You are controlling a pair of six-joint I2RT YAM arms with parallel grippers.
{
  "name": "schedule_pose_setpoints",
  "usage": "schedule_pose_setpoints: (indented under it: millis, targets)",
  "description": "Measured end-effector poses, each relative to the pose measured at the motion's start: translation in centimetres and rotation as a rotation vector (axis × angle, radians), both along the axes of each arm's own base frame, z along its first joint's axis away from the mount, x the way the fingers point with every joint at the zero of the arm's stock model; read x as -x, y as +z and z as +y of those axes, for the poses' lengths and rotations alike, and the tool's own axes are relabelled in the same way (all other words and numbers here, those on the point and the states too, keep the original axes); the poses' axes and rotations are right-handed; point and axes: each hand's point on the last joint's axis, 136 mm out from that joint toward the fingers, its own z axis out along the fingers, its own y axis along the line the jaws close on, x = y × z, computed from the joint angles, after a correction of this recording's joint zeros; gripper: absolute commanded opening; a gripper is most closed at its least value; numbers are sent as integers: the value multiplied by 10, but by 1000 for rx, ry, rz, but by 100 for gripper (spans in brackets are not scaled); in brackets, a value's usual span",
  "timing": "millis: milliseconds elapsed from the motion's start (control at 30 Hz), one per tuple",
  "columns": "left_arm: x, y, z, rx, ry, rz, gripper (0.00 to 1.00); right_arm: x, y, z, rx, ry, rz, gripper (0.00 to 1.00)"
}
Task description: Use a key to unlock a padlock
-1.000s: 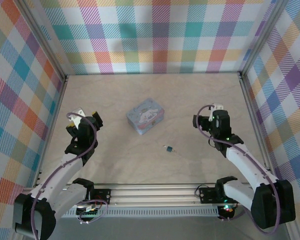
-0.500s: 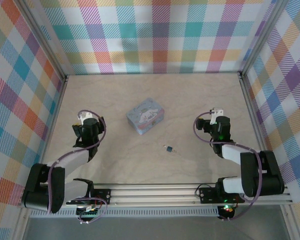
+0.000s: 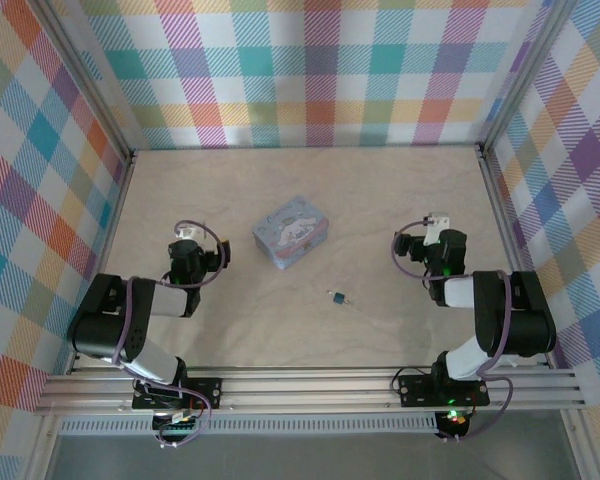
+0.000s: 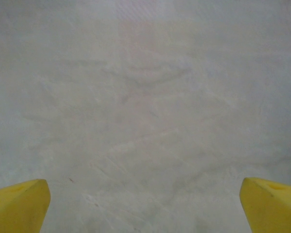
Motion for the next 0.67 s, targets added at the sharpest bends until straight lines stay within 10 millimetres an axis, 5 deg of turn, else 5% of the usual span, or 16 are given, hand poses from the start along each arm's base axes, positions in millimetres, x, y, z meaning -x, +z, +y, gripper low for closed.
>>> schedule_pose_setpoints:
  millis: [200,667]
  targets:
    - [-15,11,8,36,-1,-22,100,-1,2,1,-6,10,-5,100]
    - [-13,7,4,46,-18,-4,100,-1,2,2,-7,13,-4,100]
